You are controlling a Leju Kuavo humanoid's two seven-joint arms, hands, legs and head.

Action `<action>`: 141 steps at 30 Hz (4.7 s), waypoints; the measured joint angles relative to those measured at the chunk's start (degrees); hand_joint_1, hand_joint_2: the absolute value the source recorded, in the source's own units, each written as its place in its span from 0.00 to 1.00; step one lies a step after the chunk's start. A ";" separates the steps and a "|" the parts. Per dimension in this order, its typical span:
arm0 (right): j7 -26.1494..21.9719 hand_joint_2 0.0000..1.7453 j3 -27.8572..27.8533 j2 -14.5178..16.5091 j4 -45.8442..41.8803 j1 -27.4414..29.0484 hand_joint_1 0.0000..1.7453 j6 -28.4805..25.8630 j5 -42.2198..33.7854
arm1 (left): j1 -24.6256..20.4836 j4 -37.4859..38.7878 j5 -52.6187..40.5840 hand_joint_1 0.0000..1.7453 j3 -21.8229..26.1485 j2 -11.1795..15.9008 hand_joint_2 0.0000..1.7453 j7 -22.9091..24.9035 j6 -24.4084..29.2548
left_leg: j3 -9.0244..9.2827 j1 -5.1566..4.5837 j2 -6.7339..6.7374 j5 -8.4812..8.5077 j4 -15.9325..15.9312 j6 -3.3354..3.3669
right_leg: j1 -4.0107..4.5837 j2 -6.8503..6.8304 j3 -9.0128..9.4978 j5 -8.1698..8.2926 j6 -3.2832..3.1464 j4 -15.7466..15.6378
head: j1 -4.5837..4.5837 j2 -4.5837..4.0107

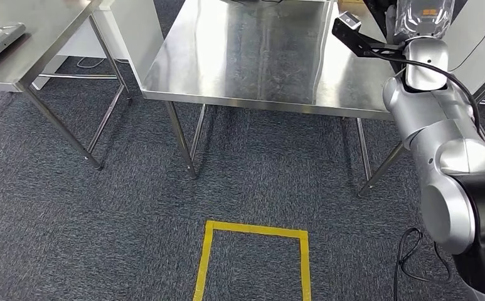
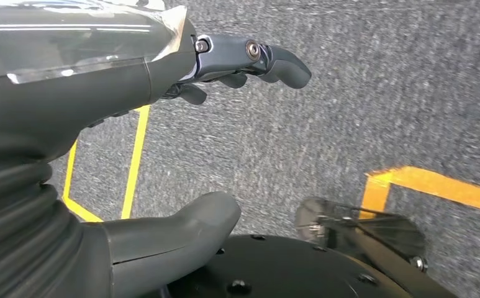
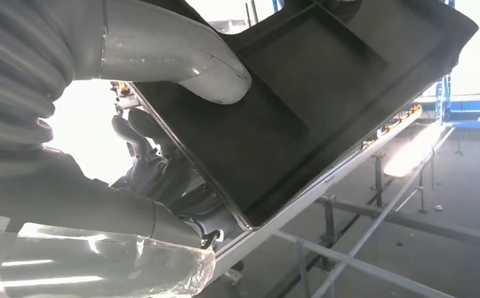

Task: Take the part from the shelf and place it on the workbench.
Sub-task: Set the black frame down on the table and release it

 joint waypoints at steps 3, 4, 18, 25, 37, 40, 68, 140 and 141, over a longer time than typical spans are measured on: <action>0.11 1.00 0.09 0.40 0.08 -0.37 1.00 -0.12 0.02 | -0.05 0.14 -0.15 0.00 0.02 -0.04 1.00 0.04 0.05 | 3.80 -0.45 -0.03 3.68 -8.66 1.15 | 0.47 0.14 0.95 -1.07 0.55 -0.17 | 0.09 0.00; 0.17 1.00 0.11 0.50 0.11 -0.50 1.00 -0.16 0.02 | -0.09 0.19 -0.27 0.00 0.01 -0.05 1.00 0.10 0.08 | 4.28 -0.58 -0.02 3.29 -9.38 1.40 | 0.62 0.18 1.04 -1.09 0.89 -0.03 | 0.12 0.00; 0.70 1.00 1.06 1.70 0.65 -0.04 1.00 -0.42 0.02 | -0.21 0.33 -1.65 0.00 0.01 -0.35 1.00 2.06 0.61 | 11.38 -0.41 -0.58 -1.83 -10.66 1.87 | 0.14 -1.05 -5.76 3.93 3.52 1.06 | 0.75 0.00; 0.83 1.00 1.29 1.92 0.78 -0.21 1.00 -0.73 0.02 | -0.28 0.30 -1.72 0.00 0.00 -0.32 1.00 1.91 0.68 | 5.05 -0.43 -0.21 -3.06 0.43 -0.13 | -0.11 -0.59 -2.97 3.00 -0.46 -0.30 | 0.45 0.00; 0.82 1.00 1.46 2.53 0.99 -0.45 1.00 -0.57 0.02 | -0.18 0.30 -1.37 0.00 0.02 -0.48 1.00 2.05 0.70 | 4.23 -1.03 -0.22 4.89 -10.70 2.56 | 0.99 0.24 3.08 -2.15 0.93 0.07 | 0.20 0.00; 0.73 1.00 1.46 2.53 1.00 -0.95 1.00 -0.43 0.02 | -0.18 0.30 -1.22 0.00 0.03 -0.60 1.00 1.89 0.72 | 5.96 -0.64 -0.17 4.40 -11.52 3.25 | 0.83 -0.03 -1.19 -3.25 1.26 7.54 | 0.56 0.00; -1.13 1.00 1.46 0.63 1.48 -1.26 1.00 1.16 -0.07 | 0.00 0.30 -0.25 0.00 1.50 -0.56 1.00 0.39 0.39 | 4.76 -0.75 -0.12 4.34 -10.92 2.04 | 0.61 0.02 1.18 -0.43 1.17 -1.53 | -0.04 0.00; 3.88 0.00 2.84 1.98 3.50 14.45 0.00 -0.36 -0.21 | -0.25 0.29 -3.71 0.00 1.53 -1.11 1.00 2.23 2.53 | 7.84 -0.90 -0.24 1.59 -11.00 1.55 | 0.44 -0.24 -1.52 2.54 1.45 -1.30 | 0.55 0.00; 3.88 0.00 2.84 1.92 3.50 14.45 0.00 -0.36 -0.20 | -0.26 0.28 -3.88 0.00 1.51 -1.11 1.00 2.24 2.61 | 7.83 -0.91 -0.24 1.58 -11.00 1.55 | 0.42 -0.24 -1.52 2.54 1.45 -1.30 | 0.55 0.00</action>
